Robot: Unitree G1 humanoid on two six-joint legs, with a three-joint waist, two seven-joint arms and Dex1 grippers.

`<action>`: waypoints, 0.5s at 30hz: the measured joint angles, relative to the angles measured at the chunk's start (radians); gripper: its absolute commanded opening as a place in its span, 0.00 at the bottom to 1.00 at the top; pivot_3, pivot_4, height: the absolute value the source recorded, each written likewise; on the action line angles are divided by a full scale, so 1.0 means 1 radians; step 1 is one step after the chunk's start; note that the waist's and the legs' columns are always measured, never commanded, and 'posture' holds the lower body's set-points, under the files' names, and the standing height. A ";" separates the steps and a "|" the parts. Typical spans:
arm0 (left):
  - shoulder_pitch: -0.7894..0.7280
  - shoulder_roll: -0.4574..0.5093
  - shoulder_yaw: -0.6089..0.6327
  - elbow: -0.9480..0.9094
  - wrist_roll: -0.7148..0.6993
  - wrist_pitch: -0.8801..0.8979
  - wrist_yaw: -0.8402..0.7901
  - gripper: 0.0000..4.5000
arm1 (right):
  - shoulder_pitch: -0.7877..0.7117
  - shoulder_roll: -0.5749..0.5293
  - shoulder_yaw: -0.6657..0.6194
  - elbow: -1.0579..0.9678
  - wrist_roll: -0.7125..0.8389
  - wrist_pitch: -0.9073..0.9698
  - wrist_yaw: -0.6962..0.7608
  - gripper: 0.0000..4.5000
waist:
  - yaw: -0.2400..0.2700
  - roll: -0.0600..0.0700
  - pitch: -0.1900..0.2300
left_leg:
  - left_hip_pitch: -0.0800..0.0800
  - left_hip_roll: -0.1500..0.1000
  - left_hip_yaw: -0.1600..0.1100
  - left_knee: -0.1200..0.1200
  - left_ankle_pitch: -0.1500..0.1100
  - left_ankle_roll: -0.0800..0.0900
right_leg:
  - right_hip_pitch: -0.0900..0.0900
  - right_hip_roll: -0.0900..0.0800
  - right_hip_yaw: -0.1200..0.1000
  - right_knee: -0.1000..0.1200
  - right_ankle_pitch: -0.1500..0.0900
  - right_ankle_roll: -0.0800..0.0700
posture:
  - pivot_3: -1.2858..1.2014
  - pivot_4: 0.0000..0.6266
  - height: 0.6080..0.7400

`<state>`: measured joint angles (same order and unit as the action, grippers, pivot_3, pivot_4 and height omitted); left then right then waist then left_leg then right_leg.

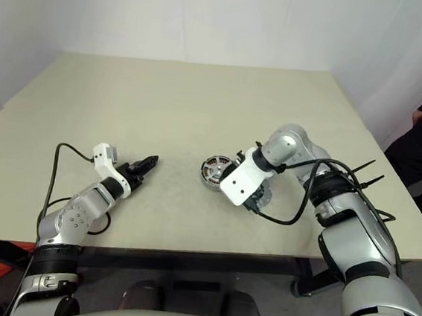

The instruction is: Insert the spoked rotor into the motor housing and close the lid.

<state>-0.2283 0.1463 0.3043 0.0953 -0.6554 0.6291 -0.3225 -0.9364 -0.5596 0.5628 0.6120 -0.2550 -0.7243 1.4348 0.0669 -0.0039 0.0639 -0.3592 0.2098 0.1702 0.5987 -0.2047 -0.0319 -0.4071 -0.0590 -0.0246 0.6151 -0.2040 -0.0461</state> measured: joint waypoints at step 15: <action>0.004 -0.001 -0.001 -0.005 0.000 0.000 0.005 0.60 | -0.036 0.032 0.020 0.165 -0.122 -0.025 -0.122 0.49 | -0.001 0.000 0.000 | 0.001 0.000 0.000 0.000 0.000 0.000 | 0.001 0.000 0.000 0.000 0.000 0.000 | 0.52 0.00 1.00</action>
<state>-0.2243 0.1455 0.3029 0.0907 -0.6556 0.6293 -0.3178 -0.9721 -0.5277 0.5823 0.7772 -0.3771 -0.7489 1.3125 0.0658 -0.0041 0.0637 -0.3579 0.2098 0.1702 0.5987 -0.2047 -0.0320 -0.4060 -0.0589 -0.0246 0.6150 -0.2040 -0.0461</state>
